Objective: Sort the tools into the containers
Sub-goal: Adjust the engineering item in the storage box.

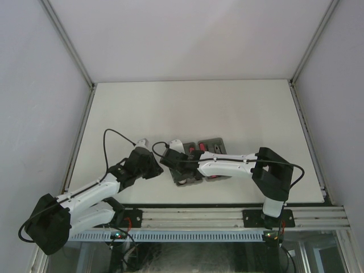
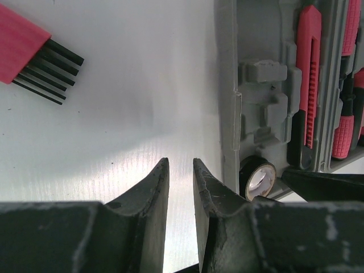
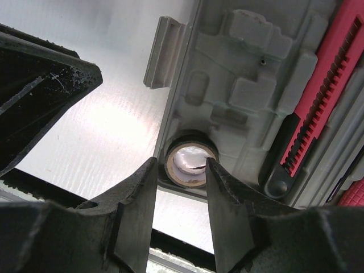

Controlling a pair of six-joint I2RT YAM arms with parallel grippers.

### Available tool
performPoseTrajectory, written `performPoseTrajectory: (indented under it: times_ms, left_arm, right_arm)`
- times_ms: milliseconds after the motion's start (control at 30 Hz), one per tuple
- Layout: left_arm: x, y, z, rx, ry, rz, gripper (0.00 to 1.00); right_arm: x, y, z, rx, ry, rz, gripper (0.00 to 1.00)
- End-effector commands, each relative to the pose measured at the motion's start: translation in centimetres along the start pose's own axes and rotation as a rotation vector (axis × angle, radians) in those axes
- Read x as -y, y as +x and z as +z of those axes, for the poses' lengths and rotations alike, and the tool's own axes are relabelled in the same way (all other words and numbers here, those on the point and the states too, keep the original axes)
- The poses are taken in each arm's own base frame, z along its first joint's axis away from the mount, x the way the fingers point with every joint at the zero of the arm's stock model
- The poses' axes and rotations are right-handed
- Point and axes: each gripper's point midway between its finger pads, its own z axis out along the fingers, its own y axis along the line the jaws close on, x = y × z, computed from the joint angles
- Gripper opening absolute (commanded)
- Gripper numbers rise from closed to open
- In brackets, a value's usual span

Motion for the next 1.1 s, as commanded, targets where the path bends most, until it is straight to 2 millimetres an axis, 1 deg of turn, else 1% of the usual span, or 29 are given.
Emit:
performPoseTrajectory:
  times_ms: [0, 133, 467, 1067]
  left_arm:
    - [0.2, -0.1, 0.2, 0.005, 0.019, -0.001, 0.27]
    - [0.3, -0.2, 0.3, 0.004, 0.021, 0.001, 0.27]
    - [0.5, -0.2, 0.4, 0.000, 0.025, 0.002, 0.26]
    - [0.4, -0.1, 0.4, 0.000, 0.026, 0.003, 0.26]
  right_arm:
    - [-0.3, -1.5, -0.4, 0.038, -0.004, 0.002, 0.39]
    - [0.1, -1.3, -0.3, 0.034, 0.014, 0.001, 0.39]
    - [-0.2, -0.9, 0.2, 0.015, 0.003, -0.003, 0.39]
    - [0.0, -0.4, 0.7, -0.006, 0.017, -0.006, 0.38]
